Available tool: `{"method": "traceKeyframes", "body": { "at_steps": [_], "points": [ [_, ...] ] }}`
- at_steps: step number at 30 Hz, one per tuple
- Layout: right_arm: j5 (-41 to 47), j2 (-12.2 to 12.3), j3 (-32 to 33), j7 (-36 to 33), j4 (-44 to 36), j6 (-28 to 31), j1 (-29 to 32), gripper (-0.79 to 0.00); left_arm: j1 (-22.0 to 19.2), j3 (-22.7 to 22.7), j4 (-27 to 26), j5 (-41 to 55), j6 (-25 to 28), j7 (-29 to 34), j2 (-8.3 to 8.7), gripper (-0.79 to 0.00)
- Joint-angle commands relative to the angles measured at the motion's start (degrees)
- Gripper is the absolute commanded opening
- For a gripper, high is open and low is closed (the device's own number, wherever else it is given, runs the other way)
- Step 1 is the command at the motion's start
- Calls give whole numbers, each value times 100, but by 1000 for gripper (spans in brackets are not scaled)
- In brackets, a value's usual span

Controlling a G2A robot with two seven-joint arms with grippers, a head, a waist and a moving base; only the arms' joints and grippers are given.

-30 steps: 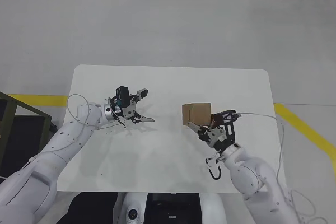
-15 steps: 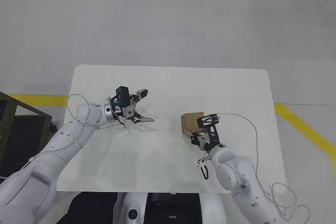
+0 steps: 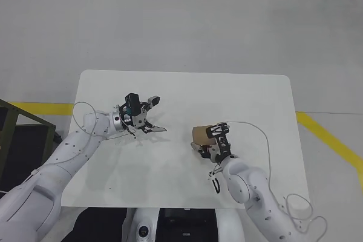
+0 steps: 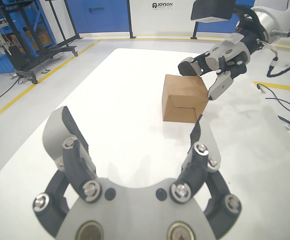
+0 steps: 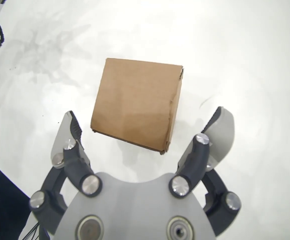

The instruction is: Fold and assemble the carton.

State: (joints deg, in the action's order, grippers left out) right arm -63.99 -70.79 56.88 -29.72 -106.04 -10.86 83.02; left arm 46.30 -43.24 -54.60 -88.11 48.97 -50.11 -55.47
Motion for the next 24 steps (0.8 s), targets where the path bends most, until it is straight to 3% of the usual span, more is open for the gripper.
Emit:
{"method": "traceKeyframes", "body": {
  "at_steps": [1, 10, 14, 18, 24],
  "points": [
    [205, 5, 102, 290, -200, 151, 110, 0, 0, 0, 0, 0, 0, 0, 0, 0],
    [1522, 150, 1363, 1881, -973, 1677, 950, 0, 0, 0, 0, 0, 0, 0, 0, 0],
    [1738, 192, 1951, 2680, -881, 2227, 1068, 0, 0, 0, 0, 0, 0, 0, 0, 0],
    [1560, 201, 2362, 3317, -569, 2214, 969, 0, 0, 0, 0, 0, 0, 0, 0, 0],
    [1382, 203, 2706, 3580, -235, 2018, 767, 0, 0, 0, 0, 0, 0, 0, 0, 0]
  ]
}}
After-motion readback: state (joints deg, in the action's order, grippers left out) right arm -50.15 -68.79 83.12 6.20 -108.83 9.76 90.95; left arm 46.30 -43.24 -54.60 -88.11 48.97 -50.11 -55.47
